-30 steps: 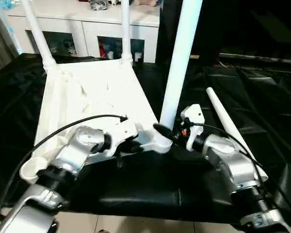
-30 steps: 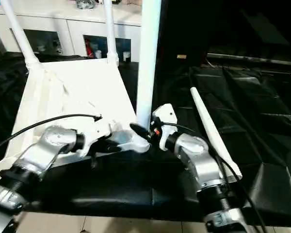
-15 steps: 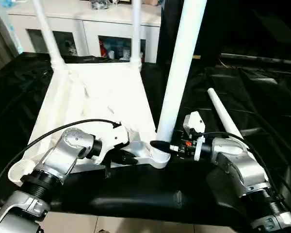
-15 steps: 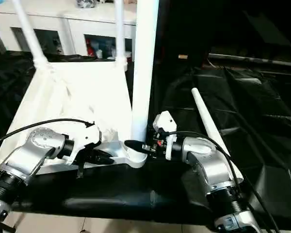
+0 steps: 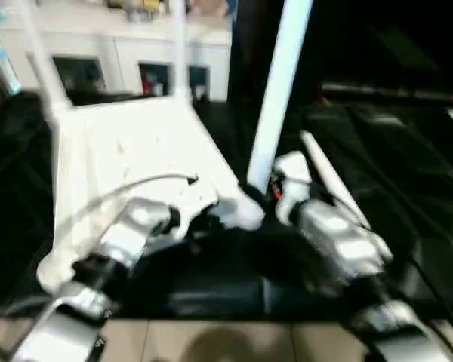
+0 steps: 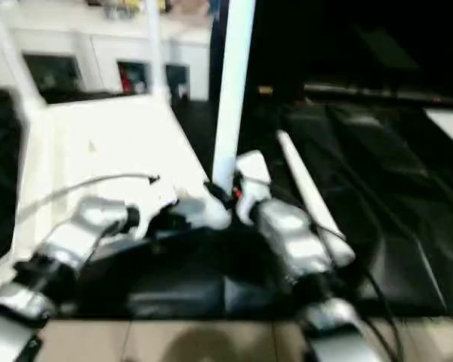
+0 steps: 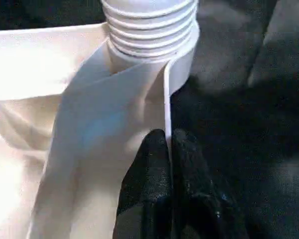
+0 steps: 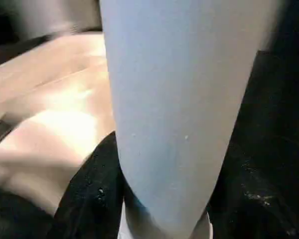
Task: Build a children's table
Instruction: Insert table leg to table base
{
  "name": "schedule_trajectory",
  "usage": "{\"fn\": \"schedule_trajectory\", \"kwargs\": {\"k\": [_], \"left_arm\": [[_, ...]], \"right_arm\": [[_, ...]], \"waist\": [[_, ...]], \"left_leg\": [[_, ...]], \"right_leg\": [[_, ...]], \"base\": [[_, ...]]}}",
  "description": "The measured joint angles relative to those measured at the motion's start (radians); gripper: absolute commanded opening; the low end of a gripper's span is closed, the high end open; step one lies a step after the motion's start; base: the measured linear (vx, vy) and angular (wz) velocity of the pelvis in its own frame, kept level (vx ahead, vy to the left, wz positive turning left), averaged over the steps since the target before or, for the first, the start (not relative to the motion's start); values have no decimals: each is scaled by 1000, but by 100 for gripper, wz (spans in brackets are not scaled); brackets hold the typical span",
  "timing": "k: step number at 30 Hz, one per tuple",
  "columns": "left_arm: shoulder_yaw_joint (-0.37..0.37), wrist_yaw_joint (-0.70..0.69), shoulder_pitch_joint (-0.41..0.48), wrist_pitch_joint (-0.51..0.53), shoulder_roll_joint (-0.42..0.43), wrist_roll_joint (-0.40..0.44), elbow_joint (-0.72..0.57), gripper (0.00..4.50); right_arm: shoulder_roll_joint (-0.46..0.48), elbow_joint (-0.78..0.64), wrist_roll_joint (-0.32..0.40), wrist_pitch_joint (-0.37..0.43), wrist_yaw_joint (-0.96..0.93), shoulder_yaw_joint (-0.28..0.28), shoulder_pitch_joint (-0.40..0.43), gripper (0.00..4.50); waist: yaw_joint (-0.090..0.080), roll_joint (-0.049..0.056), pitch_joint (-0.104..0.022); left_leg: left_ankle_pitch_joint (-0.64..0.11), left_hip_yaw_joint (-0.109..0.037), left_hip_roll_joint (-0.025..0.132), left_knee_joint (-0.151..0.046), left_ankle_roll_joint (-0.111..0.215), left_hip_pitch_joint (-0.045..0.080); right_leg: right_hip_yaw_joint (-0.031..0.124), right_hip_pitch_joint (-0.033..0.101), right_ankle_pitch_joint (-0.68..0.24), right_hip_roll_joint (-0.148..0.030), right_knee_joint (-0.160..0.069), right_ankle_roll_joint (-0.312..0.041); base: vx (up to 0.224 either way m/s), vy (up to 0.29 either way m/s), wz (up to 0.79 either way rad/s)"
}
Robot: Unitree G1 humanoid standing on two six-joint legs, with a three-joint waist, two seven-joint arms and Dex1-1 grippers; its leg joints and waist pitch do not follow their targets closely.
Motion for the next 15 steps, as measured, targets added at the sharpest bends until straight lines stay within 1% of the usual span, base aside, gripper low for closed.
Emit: {"fn": "schedule_trajectory", "kwargs": {"k": [1,2,3,4,5,6,7,8,9,10,12,13,15], "left_arm": [[3,43,-20,26,-28,2,21,0],[5,66,-33,40,-43,7,33,0],[9,104,-46,55,-59,15,40,0],[12,130,-47,63,-68,18,42,0],[16,140,-52,71,-70,18,42,0],[21,143,-57,79,-73,18,42,0],[25,149,-59,85,-77,18,41,0],[28,152,-60,87,-78,18,41,0],[29,155,-61,89,-79,18,38,0],[30,159,-63,91,-79,18,36,0],[31,161,-63,94,-78,18,36,0],[35,163,-63,96,-77,17,36,0],[38,168,-64,97,-76,17,35,0]], "right_arm": [[24,49,0,-17,-60,-24,-34,188],[39,78,0,-27,-98,-38,-51,188],[56,121,-2,-34,-157,-50,-87,188],[70,147,-9,-48,-192,-54,-101,188],[76,157,-13,-55,-210,-55,-111,188],[81,164,-17,-62,-223,-57,-118,188],[85,176,-18,-69,-238,-58,-126,188],[88,186,-19,-71,-247,-59,-134,188],[91,195,-19,-75,-256,-59,-141,188],[93,206,-19,-80,-263,-59,-150,188],[99,222,-19,-93,-275,-60,-157,188],[105,240,-23,-104,-280,-63,-167,188],[110,266,-28,-115,-282,-70,-184,188]], "waist": [[-1,7,6],[-1,-1,6],[-2,-29,1],[1,-34,1],[6,-32,1],[10,-31,1],[14,-28,-2],[14,-28,-3],[12,-27,-4],[11,-27,-4],[11,-29,-5],[10,-32,-7],[10,-33,-8]], "left_leg": [[0,-7,-3,-9,0,-5],[0,4,-4,-12,0,-4],[0,20,-12,-15,0,8],[-2,22,-22,-25,-3,14],[-6,24,-24,-28,-5,14],[-6,22,-23,-31,-5,10],[0,13,-15,-36,-13,-1],[11,12,-10,-42,-20,-3],[18,14,-2,-43,-24,-5],[33,18,-1,-43,-22,-6],[42,22,-2,-41,-19,-2],[42,24,-2,-43,-19,0],[42,24,-2,-44,-19,1]], "right_leg": [[8,3,-19,6,22,-21],[30,4,-19,7,40,-21],[68,-2,-13,6,48,-8],[80,-15,-11,4,47,-2],[75,-18,-11,3,43,-2],[67,-16,-11,2,38,-2],[52,-16,-10,5,28,-2],[47,-16,-10,9,20,-3],[49,-16,-2,16,12,-10],[53,-18,12,18,11,-15],[60,-18,28,18,12,-14],[63,-19,28,18,12,-14],[65,-21,28,20,12,-13]], "base": [[5,73,-15],[5,73,-15],[0,0,0],[24,-63,-2],[24,-63,-2],[38,-22,-24],[67,0,-27],[67,0,-27],[0,0,0],[0,0,0],[0,0,0],[0,0,0],[0,0,0]]}}
